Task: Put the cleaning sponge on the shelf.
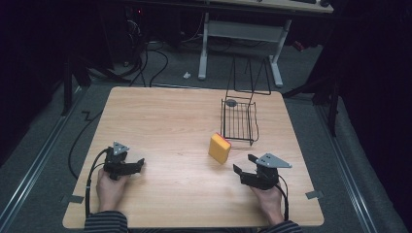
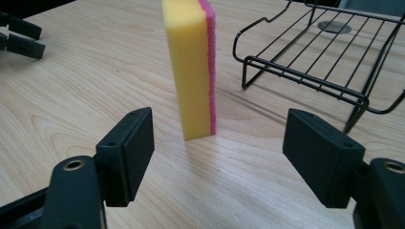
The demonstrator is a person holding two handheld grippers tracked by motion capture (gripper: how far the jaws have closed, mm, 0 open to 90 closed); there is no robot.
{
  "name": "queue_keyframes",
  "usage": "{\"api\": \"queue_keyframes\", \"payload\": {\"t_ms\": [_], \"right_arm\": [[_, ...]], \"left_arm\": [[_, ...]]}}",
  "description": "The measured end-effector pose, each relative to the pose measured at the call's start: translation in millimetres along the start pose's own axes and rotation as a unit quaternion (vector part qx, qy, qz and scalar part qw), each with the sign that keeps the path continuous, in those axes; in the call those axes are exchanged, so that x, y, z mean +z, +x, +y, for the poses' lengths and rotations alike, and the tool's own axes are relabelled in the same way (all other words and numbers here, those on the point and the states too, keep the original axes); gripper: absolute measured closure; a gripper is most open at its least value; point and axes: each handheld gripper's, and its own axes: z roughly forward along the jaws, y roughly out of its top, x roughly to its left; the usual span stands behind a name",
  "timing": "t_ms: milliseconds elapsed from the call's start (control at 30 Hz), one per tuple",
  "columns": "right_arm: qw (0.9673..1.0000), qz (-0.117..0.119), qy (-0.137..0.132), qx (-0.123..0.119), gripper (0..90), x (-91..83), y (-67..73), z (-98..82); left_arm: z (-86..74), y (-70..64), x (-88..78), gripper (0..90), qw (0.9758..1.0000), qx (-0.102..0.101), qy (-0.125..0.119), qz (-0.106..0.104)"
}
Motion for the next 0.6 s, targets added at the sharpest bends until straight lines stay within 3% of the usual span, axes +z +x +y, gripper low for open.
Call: {"api": "queue_keyframes", "payload": {"t_ms": [600], "right_arm": [[0.9998, 0.017, 0.005, -0.012, 27.2, 26.9, 9.3, 21.5]], "left_arm": [[0.0, 0.1, 0.0, 17.2, 1.0000, 0.000, 0.000, 0.000]]}}
